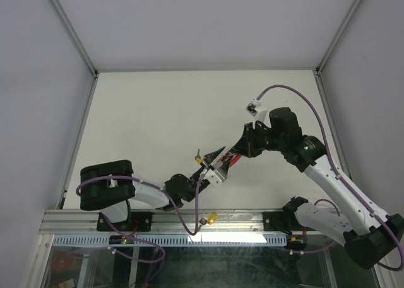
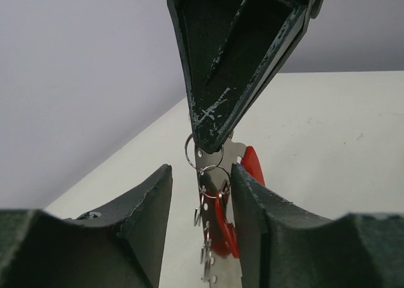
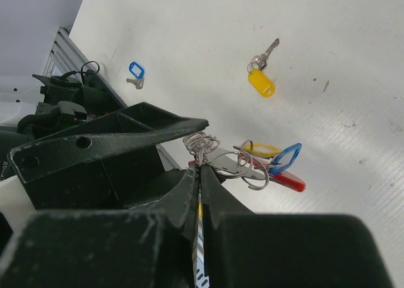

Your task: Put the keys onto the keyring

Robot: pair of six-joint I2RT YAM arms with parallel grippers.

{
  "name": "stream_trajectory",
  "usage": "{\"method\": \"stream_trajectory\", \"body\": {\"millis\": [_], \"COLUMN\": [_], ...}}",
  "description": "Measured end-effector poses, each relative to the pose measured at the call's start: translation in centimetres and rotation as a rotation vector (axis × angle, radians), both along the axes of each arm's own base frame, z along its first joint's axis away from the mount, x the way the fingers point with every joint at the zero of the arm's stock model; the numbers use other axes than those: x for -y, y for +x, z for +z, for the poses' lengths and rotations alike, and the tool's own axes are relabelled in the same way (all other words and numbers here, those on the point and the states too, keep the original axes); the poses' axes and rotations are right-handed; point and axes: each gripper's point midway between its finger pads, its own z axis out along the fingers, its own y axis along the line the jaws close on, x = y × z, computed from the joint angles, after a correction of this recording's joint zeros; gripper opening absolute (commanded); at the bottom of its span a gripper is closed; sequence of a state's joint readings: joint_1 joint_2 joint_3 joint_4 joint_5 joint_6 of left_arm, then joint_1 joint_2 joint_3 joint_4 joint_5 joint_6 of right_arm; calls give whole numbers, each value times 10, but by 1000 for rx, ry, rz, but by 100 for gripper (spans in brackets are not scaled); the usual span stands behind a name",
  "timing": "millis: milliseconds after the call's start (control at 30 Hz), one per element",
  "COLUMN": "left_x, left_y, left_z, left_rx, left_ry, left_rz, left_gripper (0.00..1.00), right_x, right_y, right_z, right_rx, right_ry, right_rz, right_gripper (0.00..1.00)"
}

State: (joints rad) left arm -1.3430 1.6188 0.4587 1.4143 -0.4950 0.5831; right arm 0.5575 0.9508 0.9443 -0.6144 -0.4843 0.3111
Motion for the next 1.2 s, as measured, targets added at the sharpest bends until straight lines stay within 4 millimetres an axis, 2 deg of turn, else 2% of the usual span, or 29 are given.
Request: {"method": "stream_trajectory", "body": {"millis": [100,167,333,500,633,900,1100,1200], "left_x": [2,4,7,-14,-27,-32,-30,-30], "left_y": [-2,-5,-23,-43,-50,-52,-52,-51], "left_z": [0,0,11,28,35,19,15,14], "left_rx": [-6,-12,-35,-67,-90,-114,-93,-75], "left_ry": [-5,2,-4,-53,-69,-3,32,49], "left_rz": [-14,-40,-157,-245,-274,-295,-327,-336], "left_gripper": [56,57,54,49,45,39,33,36], "right_x": [2,3,6,12,18,22,22,22], "right_y": [-1,-1,2,-4,-7,-11,-15,-17], "right_z": [-1,0,7,13,18,4,7,5], "right_rx": [3,22,147,338,480,683,899,972], "right_ry": [-22,-39,-74,-91,-129,-262,-328,-362], "right_rz": [13,31,106,212,287,517,689,764], "right_gripper": [0,0,0,0,0,0,0,0]}}
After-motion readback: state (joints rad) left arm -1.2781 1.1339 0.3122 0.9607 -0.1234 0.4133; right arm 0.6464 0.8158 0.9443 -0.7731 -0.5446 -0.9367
